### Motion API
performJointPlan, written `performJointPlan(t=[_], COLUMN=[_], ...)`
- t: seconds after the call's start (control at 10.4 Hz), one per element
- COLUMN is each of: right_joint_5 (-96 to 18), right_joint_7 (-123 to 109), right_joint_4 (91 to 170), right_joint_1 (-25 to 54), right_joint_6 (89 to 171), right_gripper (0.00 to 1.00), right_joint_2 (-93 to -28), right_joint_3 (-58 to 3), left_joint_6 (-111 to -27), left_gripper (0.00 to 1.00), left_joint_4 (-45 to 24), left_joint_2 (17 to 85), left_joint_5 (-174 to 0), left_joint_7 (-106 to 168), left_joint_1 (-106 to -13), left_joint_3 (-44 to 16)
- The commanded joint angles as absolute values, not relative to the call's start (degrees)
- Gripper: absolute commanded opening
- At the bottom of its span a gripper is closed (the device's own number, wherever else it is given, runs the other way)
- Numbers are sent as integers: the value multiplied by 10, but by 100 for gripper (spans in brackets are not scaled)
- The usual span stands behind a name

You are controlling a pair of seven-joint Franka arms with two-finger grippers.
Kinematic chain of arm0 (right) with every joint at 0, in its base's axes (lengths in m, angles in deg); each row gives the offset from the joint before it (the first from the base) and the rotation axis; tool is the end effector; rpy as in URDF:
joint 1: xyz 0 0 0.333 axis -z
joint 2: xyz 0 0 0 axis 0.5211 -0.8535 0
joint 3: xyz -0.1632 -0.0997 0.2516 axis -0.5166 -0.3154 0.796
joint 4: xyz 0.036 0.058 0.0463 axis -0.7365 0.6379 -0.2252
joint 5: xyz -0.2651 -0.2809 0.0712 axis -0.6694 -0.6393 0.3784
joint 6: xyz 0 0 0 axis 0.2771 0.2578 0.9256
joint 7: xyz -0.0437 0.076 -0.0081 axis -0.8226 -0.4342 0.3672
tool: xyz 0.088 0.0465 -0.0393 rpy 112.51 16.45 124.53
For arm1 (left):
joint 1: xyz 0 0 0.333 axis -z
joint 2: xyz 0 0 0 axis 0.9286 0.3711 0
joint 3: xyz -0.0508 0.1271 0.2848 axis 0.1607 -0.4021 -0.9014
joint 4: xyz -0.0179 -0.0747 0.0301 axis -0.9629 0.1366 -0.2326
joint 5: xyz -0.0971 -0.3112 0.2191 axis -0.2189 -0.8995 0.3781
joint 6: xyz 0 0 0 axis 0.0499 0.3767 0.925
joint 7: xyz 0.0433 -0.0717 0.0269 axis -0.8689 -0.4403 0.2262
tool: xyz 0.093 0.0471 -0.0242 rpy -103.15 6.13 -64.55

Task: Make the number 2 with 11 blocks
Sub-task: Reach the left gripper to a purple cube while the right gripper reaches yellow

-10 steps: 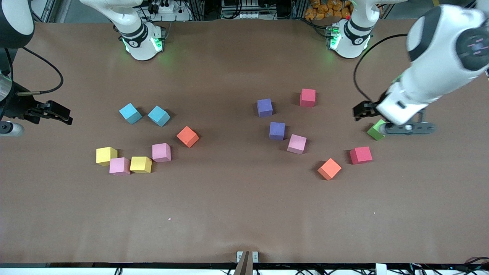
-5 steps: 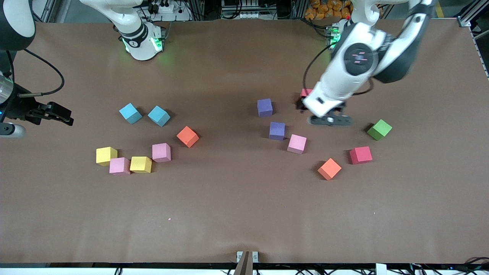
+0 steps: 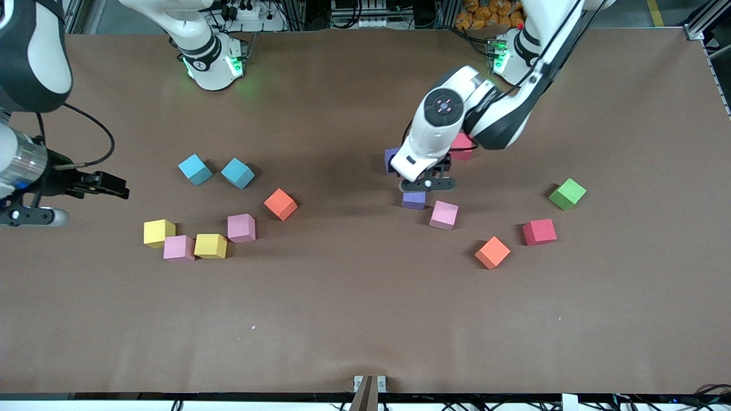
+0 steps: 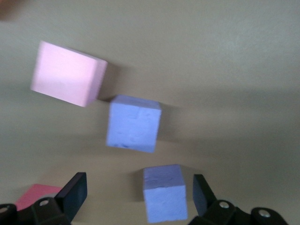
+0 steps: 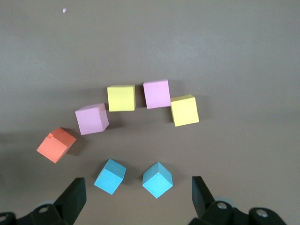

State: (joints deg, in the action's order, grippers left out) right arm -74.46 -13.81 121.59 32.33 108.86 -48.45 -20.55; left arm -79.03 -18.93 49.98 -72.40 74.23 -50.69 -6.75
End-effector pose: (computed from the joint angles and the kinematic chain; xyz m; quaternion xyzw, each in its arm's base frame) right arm 0.6099 0.0049 0.5191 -0.9981 0.0134 0.0587 0.0113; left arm 0.4665 -0.4135 0.2974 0.9973 0.0416 -0.0570 0.0179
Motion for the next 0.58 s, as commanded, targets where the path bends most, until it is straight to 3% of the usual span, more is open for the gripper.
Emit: performJointPlan(t=[0.0, 0.29, 0.48], right_joint_5=[-734, -734, -731], right_joint_7=[-130, -121, -104], right_joint_4=[1292, 1365, 1470], right_joint_1=[317, 307, 301], right_joint_6=[1159, 1253, 1395], right_gripper=[100, 100, 100], right_joint_2=[-474, -470, -467], right_joint_3=[-204, -204, -203], left_joint_6=[-787, -787, -787], left_gripper=[100, 100, 100], left_joint_4=[-165, -166, -183], left_joint_2=[534, 552, 558], left_joint_5=[-698, -697, -697], left_joint_7=[847, 967, 1002], left_joint_1=[-481, -460, -457], left_joint_3=[-71, -71, -70])
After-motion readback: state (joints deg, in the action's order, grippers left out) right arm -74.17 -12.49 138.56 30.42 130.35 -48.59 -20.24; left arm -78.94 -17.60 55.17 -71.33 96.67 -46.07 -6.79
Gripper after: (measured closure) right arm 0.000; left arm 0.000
